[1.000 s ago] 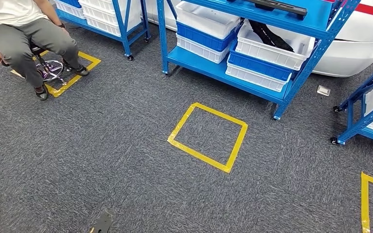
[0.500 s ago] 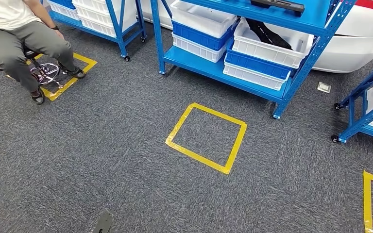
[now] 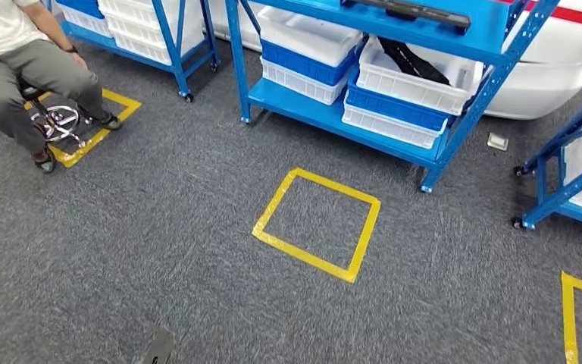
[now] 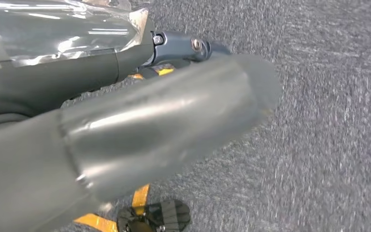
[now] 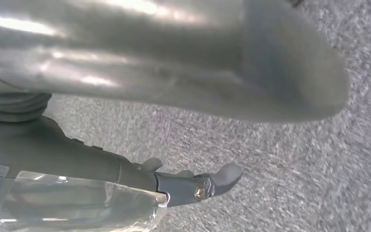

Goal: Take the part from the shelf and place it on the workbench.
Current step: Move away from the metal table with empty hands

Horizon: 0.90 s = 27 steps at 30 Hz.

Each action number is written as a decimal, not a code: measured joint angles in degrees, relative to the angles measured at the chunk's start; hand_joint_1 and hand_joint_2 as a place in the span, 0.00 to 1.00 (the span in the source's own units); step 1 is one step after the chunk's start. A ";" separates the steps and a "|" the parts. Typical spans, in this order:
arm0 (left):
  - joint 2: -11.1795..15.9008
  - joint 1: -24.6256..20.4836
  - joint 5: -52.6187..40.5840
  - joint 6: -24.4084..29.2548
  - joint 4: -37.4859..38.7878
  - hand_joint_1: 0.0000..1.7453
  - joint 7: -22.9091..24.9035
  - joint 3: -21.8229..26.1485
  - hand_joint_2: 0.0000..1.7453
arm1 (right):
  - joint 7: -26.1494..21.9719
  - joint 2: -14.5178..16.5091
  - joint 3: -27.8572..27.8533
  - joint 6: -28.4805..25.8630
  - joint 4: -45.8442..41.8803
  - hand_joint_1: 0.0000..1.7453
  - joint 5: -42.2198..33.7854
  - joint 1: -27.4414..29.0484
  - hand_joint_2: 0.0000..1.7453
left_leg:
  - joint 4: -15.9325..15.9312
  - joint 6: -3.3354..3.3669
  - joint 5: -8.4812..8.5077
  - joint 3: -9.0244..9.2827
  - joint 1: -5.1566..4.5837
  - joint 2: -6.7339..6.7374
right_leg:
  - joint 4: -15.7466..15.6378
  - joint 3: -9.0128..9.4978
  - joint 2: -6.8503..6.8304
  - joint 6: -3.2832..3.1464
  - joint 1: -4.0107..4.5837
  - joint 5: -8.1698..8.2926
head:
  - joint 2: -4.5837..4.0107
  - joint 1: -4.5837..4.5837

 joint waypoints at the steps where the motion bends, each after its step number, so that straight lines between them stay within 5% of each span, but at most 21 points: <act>1: -0.02 -0.01 -0.01 -0.01 -0.01 0.00 -0.01 0.01 0.00 | 0.01 -0.01 0.01 0.00 0.00 0.00 0.00 -0.03 0.00 | -0.26 0.34 -0.05 0.52 0.07 0.03 | 1.68 -0.86 -0.11 0.11 -0.07 -0.66 | 0.00 0.05; 4: -0.07 -0.09 -0.03 0.01 -0.02 0.00 -0.02 0.01 0.00 | 0.02 0.09 0.04 0.00 0.00 0.00 0.01 -0.07 0.00 | -0.57 1.03 -0.69 1.47 0.11 0.16 | 12.61 -7.65 -0.35 0.13 -0.53 -4.12 | 0.00 0.18; 6: -0.09 -0.05 -0.03 0.01 -0.02 0.00 -0.02 0.01 0.00 | 0.02 0.11 0.03 0.00 0.00 0.00 0.01 0.14 0.00 | -0.56 1.00 -1.41 2.21 0.12 0.06 | 15.83 -11.03 -0.37 0.67 -0.73 -4.54 | 0.00 0.19; 9: -0.10 0.00 -0.04 0.01 -0.01 0.00 -0.03 0.01 0.00 | 0.02 0.02 0.03 0.00 0.00 0.00 0.02 0.32 0.00 | -0.57 0.38 -2.79 3.92 0.25 -0.10 | 6.36 -9.07 -0.74 2.28 -1.13 1.91 | 0.00 0.24; 10: -0.10 0.00 -0.04 0.01 -0.01 0.00 -0.04 0.01 0.00 | 0.02 0.00 0.04 0.00 0.00 0.00 0.02 0.31 0.00 | -0.57 0.04 -3.31 4.45 0.23 -0.09 | 3.10 -8.11 -1.10 2.13 -1.08 3.50 | 0.00 0.27; 14: -0.10 -0.18 -0.05 0.06 -0.03 0.00 -0.12 0.01 0.00 | 0.02 -0.01 0.05 0.00 0.00 0.00 0.04 0.25 0.00 | -0.29 -1.46 -4.57 5.82 0.16 0.07 | 0.24 -6.49 -1.58 -0.53 -0.74 4.49 | 0.00 0.13; 16: -0.12 -0.39 -0.05 0.03 -0.06 0.00 -0.27 0.01 0.00 | 0.02 -0.04 0.06 0.00 -0.01 0.00 0.03 0.21 0.00 | 2.31 -1.77 -4.95 4.83 0.37 0.14 | 0.02 -5.23 -1.31 -1.49 -1.05 4.25 | 0.00 0.07; 19: -0.11 -0.45 0.01 -0.07 -0.08 0.00 -0.59 -0.01 0.00 | 0.02 -0.15 0.07 0.00 -0.02 0.00 0.00 0.06 0.00 | 12.59 -2.20 -8.05 -1.77 0.47 0.13 | -0.08 -3.85 -1.10 -2.77 -0.78 3.24 | 0.00 -0.10; 21: -0.11 -0.28 0.13 -0.11 -0.07 0.00 -0.68 0.00 0.00 | 0.02 -0.16 0.07 0.00 -0.02 0.00 -0.03 0.13 0.00 | 16.25 -2.30 -10.08 -5.83 0.47 0.11 | -0.08 -2.77 -0.82 -3.13 -0.51 2.29 | 0.00 -0.09; 23: -0.09 -0.23 0.23 -0.12 -0.06 0.00 -0.69 0.01 0.00 | 0.02 -0.13 0.07 0.00 -0.02 0.00 -0.05 0.26 0.00 | 12.54 -1.84 -7.68 -6.36 0.36 0.12 | -0.10 -1.22 -0.50 -3.07 -0.28 1.15 | 0.00 -0.08; 25: 0.05 -0.20 0.32 -0.12 -0.06 0.00 -0.69 0.01 0.00 | 0.02 0.04 0.07 0.00 -0.01 0.00 -0.07 0.30 0.00 | 5.60 -0.77 -1.73 -4.95 -0.08 0.00 | -0.15 -0.01 -0.26 -2.82 -0.03 -0.06 | 0.00 -0.05; 27: 0.17 -0.13 0.39 -0.15 -0.06 0.00 -0.68 0.01 0.00 | 0.02 0.21 0.07 0.00 0.00 0.00 -0.07 0.20 0.00 | 1.93 0.18 1.29 -4.03 -0.56 -0.35 | -0.24 0.84 -0.03 -2.22 0.21 -0.98 | 0.00 -0.04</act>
